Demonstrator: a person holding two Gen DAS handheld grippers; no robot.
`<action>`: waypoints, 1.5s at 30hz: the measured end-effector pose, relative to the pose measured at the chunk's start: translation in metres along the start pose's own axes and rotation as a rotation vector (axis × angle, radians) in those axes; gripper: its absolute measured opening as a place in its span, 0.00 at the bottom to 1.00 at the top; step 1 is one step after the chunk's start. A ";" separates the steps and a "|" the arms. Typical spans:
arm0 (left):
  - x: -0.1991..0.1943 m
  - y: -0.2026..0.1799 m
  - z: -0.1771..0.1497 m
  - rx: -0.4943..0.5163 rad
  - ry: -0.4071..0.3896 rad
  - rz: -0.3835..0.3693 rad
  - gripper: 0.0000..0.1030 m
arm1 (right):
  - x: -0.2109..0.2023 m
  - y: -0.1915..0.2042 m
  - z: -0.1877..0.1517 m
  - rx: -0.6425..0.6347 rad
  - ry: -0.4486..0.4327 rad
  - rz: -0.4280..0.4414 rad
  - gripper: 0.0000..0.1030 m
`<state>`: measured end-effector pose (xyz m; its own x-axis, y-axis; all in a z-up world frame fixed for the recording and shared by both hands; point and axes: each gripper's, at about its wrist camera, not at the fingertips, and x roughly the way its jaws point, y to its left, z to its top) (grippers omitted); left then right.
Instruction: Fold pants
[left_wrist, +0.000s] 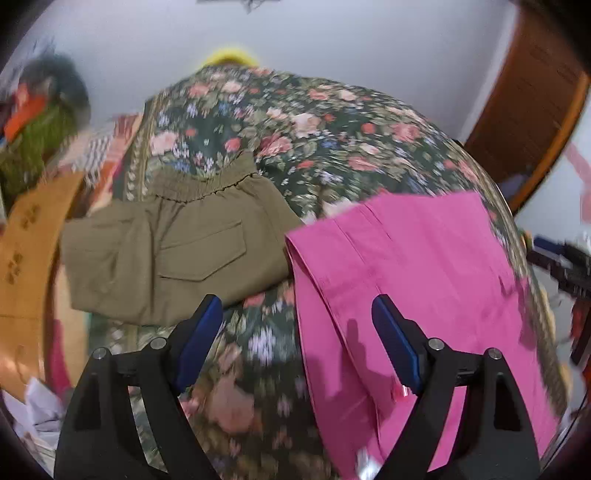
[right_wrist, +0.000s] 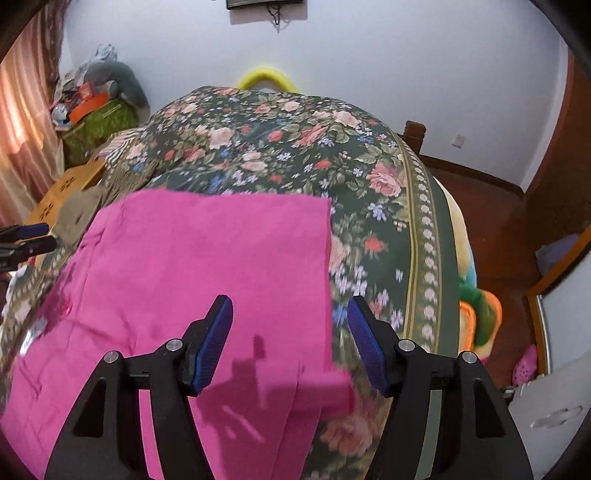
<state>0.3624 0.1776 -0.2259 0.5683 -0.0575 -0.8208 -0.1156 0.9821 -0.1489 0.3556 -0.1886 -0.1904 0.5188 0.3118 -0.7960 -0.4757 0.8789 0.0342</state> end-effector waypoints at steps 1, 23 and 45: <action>0.008 0.003 0.004 -0.016 0.012 -0.015 0.79 | 0.005 -0.003 0.004 0.004 0.002 -0.003 0.59; 0.081 -0.003 0.030 -0.007 0.057 -0.087 0.20 | 0.101 -0.027 0.052 0.081 0.015 0.057 0.33; -0.026 -0.045 0.054 0.107 -0.145 0.029 0.06 | -0.007 -0.014 0.072 0.048 -0.173 0.021 0.03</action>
<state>0.3970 0.1450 -0.1676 0.6786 -0.0099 -0.7345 -0.0509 0.9969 -0.0604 0.4094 -0.1768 -0.1421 0.6255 0.3841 -0.6791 -0.4552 0.8866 0.0821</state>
